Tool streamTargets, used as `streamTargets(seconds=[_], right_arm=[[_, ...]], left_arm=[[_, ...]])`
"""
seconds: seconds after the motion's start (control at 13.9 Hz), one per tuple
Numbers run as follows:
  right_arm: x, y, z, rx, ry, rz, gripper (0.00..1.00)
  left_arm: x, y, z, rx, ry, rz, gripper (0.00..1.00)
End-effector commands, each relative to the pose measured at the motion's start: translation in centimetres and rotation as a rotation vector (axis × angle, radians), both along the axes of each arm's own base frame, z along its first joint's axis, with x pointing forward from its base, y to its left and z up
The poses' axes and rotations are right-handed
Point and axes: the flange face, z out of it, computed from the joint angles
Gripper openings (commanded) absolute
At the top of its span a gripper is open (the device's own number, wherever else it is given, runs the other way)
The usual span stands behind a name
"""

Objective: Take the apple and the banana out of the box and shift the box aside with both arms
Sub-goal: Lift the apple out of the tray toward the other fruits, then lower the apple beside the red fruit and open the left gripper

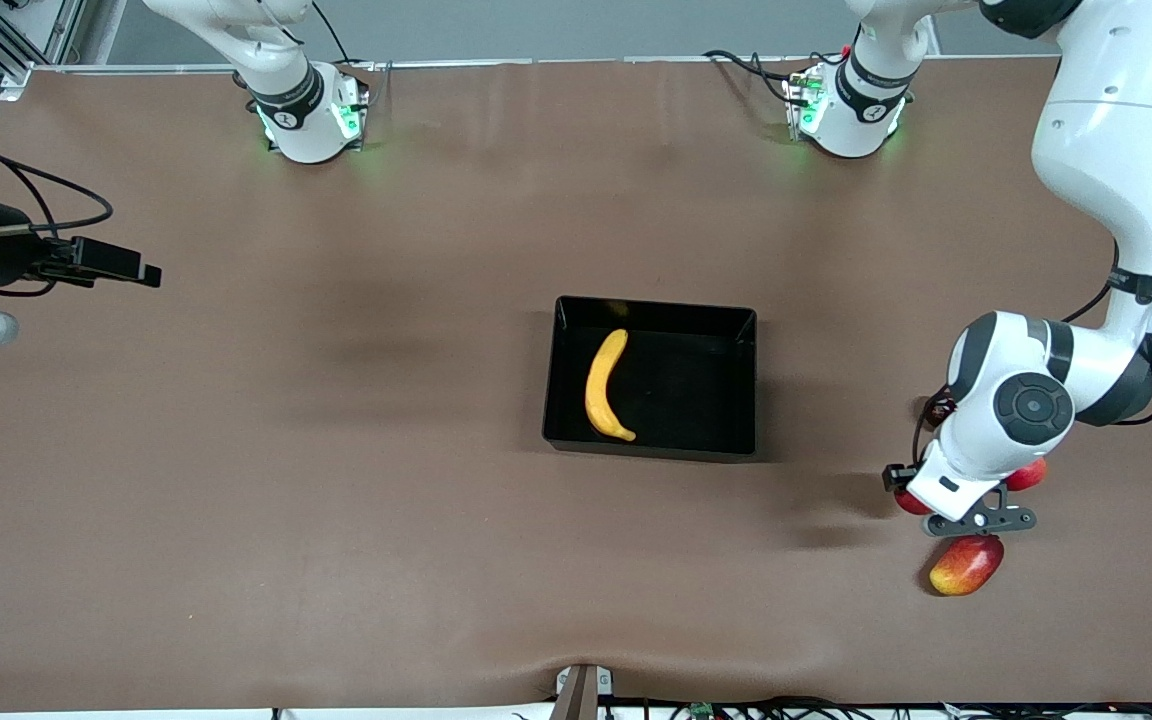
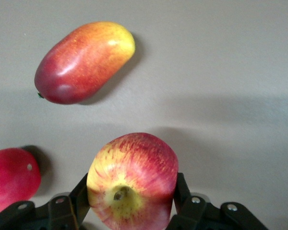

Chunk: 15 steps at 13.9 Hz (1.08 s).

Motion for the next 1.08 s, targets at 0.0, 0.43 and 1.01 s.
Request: streamTargets(seconds=[0.0,0.43,1.01], right_arm=[[0.4,-3.3,1.9,0.163,-0.062,-0.112,1.00],[-0.1,-2.8,2.7,-0.018,-0.038,-0.061,1.00],[0.7,-1.1,1.8,-0.087,0.003,-0.204,1.00]], left_arm=[[0.9,2.1,-1.3,0.017,-0.030,-0.014,0.00],[0.8,4.7,-3.6,0.040,-0.026,-0.029,0.85],[-2.1,-9.5,8.6,0.024,0.030,-0.170,1.00]])
